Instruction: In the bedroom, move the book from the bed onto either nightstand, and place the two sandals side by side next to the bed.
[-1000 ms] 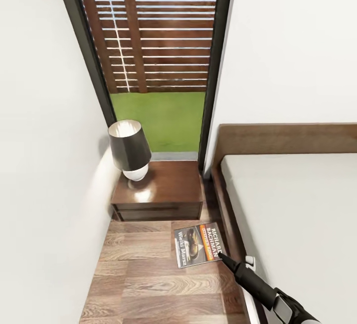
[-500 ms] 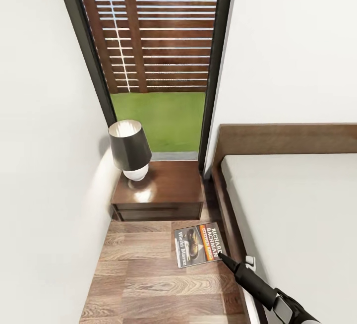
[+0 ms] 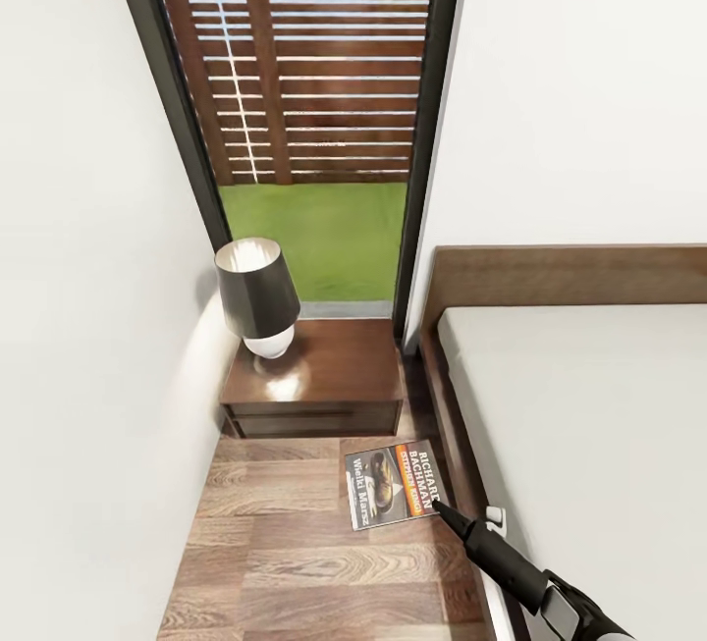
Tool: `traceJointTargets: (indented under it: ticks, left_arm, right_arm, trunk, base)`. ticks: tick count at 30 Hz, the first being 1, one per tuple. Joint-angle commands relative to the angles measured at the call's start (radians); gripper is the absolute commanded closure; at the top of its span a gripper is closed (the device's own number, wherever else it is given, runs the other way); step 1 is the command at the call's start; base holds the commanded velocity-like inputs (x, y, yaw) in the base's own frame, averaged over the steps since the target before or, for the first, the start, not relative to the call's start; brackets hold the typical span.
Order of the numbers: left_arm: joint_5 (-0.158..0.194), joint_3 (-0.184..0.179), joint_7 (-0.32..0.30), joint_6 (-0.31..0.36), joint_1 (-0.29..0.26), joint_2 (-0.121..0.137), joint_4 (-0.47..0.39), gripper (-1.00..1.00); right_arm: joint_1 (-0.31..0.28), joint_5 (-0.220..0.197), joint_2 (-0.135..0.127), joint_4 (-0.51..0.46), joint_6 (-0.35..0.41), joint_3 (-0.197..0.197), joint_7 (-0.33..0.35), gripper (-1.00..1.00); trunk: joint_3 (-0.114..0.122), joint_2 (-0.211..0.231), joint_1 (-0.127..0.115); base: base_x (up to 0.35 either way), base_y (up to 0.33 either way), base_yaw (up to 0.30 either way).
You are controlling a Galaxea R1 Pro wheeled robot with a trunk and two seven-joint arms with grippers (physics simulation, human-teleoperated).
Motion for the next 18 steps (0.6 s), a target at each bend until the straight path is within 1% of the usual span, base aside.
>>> traceJointTargets:
  ticks: [1, 18]
  left_arm:
    - [0.011, -0.007, -0.004, -0.003, -0.001, 0.0, 0.001, -1.0]
    - [0.011, -0.007, -0.004, -0.003, -0.001, 0.0, 0.001, -1.0]
  right_arm:
    - [-0.001, -0.008, 0.0, 0.0, 0.01, 0.003, 0.002, 1.0]
    - [-0.001, -0.008, 0.001, 0.0, 0.004, 0.004, 0.002, 1.0]
  trunk:
    - [-0.001, -0.002, 0.001]
    - [0.024, -0.002, 0.001]
  base:
    - [0.0, 0.0, 0.0]
    - [0.0, 0.0, 0.0]
